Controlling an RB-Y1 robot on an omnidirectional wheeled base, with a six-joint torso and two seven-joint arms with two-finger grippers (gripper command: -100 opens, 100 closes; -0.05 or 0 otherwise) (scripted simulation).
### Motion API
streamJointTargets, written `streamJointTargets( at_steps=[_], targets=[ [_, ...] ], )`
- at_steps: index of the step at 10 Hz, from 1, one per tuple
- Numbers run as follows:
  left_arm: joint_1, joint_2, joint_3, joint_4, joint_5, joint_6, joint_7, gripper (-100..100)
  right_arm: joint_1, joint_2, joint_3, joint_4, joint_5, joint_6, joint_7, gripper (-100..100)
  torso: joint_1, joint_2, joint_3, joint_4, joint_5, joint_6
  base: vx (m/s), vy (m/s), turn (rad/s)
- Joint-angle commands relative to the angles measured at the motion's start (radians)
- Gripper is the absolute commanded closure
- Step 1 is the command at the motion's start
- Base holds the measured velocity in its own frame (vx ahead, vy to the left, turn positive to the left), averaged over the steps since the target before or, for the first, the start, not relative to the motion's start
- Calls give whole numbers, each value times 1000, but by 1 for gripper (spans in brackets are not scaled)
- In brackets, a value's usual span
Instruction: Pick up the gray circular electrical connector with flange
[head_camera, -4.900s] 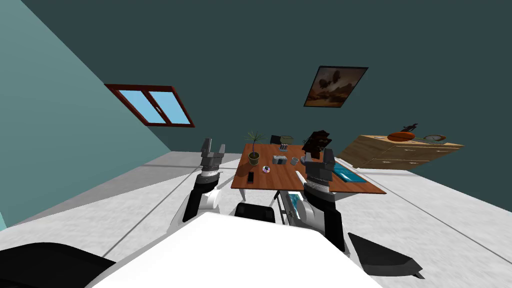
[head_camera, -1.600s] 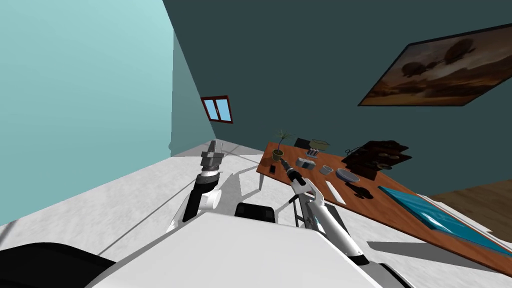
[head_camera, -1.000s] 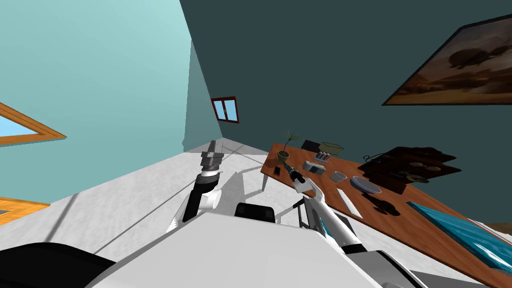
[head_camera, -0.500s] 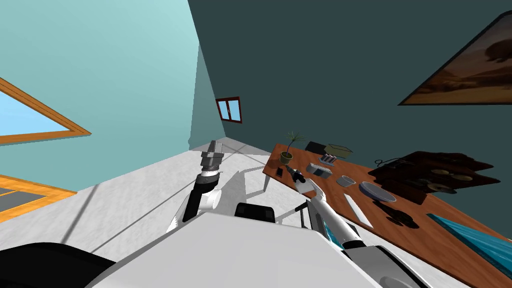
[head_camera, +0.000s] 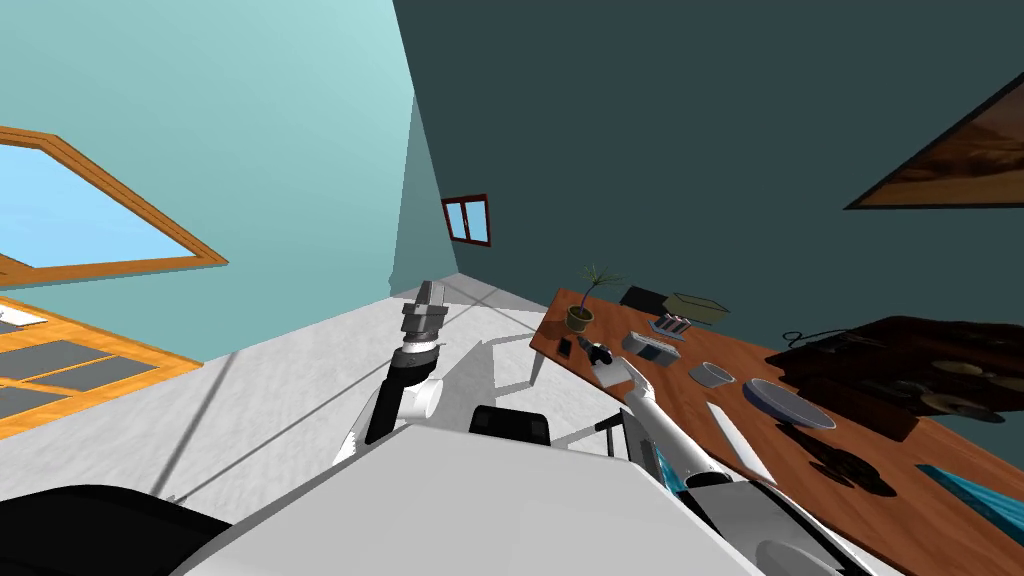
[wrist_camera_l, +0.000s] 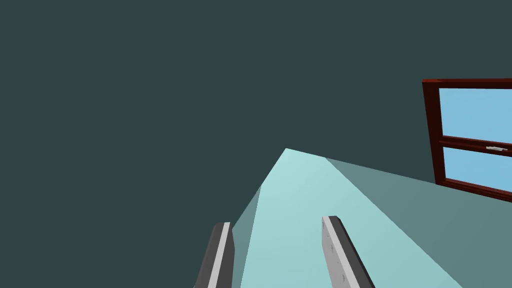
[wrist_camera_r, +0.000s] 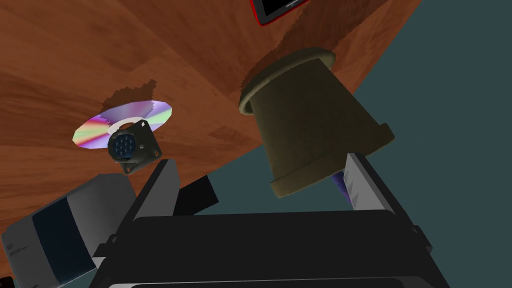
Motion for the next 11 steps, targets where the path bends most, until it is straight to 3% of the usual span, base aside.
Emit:
streamJointTargets(
  at_steps=[1,2,4,5,8,9,11],
  targets=[
    [0,0,0,0,0,0,0,0,-13,-7,3,50,0,19,-2,-100,0,0,0,0,0,0,11,-2,158],
    [0,0,0,0,0,0,0,0,-32,-21,8,116,3,46,-8,-100,0,0,0,0,0,1,19,0,264],
    [0,0,0,0,0,0,0,0,-32,-21,8,131,3,63,-8,-100,-1,-1,0,0,0,1,13,-6,49],
    [0,0,0,0,0,0,0,0,-50,-34,13,157,5,107,-15,-100,-1,0,0,0,0,1,10,-2,279],
    [0,0,0,0,0,0,0,0,-50,-34,13,202,5,107,-15,-100,-1,0,0,0,0,1,10,-5,19],
    [0,0,0,0,0,0,0,0,-65,-45,17,233,8,148,-21,-100,0,0,0,0,0,1,17,-3,206],
    [0,0,0,0,0,0,0,0,-65,-45,17,251,8,148,-21,-100,-1,-1,0,0,0,1,14,-10,83]
  ],
)
